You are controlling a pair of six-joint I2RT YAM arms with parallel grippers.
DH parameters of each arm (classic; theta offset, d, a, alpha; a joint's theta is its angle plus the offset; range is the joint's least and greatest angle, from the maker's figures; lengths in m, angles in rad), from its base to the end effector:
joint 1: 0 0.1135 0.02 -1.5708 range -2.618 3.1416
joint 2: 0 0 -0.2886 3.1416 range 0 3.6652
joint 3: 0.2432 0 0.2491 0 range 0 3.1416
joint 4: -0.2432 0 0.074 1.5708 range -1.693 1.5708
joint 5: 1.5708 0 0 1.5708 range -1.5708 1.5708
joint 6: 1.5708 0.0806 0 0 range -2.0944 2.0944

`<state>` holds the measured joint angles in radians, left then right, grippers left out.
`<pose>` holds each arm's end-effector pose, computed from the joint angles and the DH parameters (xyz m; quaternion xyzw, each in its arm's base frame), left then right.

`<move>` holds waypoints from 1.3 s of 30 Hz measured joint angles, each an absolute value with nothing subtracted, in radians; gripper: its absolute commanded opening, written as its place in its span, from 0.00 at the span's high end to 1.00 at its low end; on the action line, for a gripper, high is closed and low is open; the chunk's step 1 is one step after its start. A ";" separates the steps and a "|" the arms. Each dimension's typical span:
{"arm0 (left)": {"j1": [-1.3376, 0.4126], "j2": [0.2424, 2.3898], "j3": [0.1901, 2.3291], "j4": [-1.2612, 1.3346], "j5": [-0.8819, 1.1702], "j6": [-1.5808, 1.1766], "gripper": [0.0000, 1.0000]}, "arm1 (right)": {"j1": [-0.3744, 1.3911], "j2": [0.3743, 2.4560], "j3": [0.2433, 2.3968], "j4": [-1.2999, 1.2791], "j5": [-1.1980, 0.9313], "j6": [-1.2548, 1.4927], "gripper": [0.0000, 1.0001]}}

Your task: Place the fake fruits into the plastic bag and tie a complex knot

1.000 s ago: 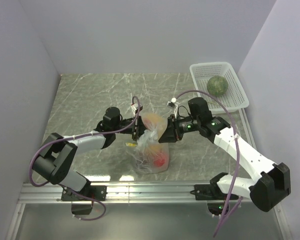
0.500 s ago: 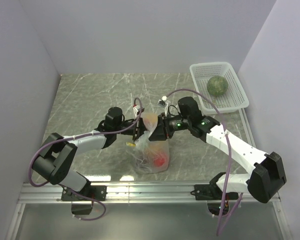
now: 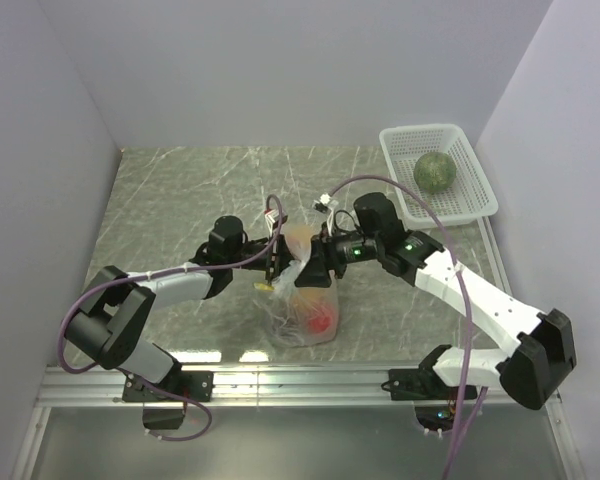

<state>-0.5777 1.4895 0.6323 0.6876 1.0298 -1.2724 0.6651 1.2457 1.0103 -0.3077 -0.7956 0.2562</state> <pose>0.2253 -0.2294 0.2381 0.0720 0.7337 -0.6747 0.0370 0.1915 0.2234 0.3215 -0.3494 0.7475 0.5036 0.2560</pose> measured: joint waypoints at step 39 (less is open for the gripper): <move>-0.609 1.489 0.677 0.677 1.065 -1.163 0.98 | 0.581 1.199 0.908 -0.265 -0.825 0.303 0.77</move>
<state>-0.6086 1.4895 0.6765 0.6769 1.0653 -1.1625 0.5808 1.1988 0.9077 -0.2649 -0.8246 0.3027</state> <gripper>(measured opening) 0.023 0.374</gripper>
